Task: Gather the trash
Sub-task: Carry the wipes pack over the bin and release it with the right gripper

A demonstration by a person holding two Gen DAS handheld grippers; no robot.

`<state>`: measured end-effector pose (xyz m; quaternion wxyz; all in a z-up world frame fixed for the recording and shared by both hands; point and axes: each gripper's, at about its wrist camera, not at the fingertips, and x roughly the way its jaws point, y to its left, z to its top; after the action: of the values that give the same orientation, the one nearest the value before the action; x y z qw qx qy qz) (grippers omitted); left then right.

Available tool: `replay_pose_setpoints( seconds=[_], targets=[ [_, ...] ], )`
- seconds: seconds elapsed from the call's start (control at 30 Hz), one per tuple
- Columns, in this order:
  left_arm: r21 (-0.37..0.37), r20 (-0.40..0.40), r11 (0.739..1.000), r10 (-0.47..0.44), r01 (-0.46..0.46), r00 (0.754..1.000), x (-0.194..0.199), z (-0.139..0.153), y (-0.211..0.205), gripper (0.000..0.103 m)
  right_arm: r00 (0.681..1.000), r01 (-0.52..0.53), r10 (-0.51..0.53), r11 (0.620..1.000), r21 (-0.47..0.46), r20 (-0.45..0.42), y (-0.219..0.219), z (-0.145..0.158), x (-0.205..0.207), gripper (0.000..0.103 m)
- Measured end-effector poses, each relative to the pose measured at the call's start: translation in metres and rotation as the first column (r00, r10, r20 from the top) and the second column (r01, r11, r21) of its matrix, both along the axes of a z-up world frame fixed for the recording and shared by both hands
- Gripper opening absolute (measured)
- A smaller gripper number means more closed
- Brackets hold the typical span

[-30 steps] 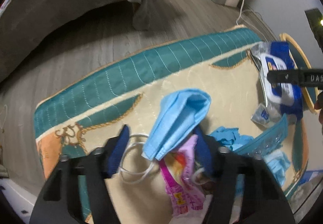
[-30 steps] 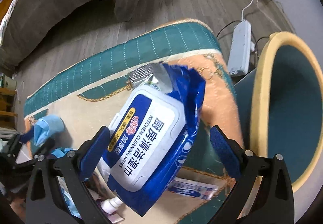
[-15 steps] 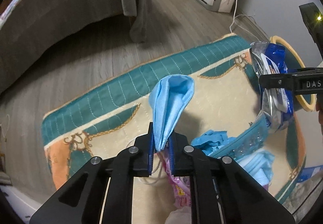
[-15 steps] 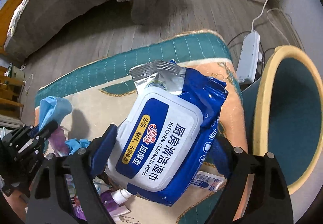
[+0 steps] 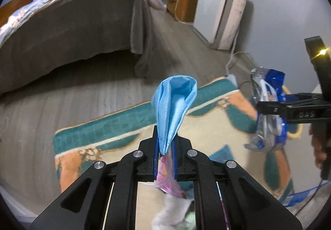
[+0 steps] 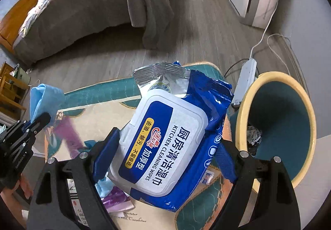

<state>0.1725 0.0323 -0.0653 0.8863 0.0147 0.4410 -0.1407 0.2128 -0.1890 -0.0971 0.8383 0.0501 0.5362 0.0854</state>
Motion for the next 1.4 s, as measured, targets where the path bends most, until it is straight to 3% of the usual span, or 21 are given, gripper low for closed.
replay_pose_setpoints(
  seconds=[0.1, 0.53, 1.4],
  targets=[
    [-0.081, -0.039, 0.996, -0.033, 0.029, 0.999, -0.008, 0.001, -0.004, 0.011, 1.0, 0.006, -0.006, 1.0, 0.003, 0.018, -0.002, 0.007, -0.005, 0.083],
    [-0.014, 0.109, 0.995, -0.094, 0.096, 0.99, -0.03, 0.033, -0.049, 0.011, 0.992, 0.102, -0.101, 0.995, -0.008, 0.081, -0.042, 0.034, -0.028, 0.083],
    [0.046, 0.125, 0.965, -0.262, 0.258, 0.957, -0.026, 0.027, -0.164, 0.011, 0.947, 0.319, -0.313, 0.945, -0.073, 0.076, -0.18, 0.015, -0.041, 0.083]
  ],
)
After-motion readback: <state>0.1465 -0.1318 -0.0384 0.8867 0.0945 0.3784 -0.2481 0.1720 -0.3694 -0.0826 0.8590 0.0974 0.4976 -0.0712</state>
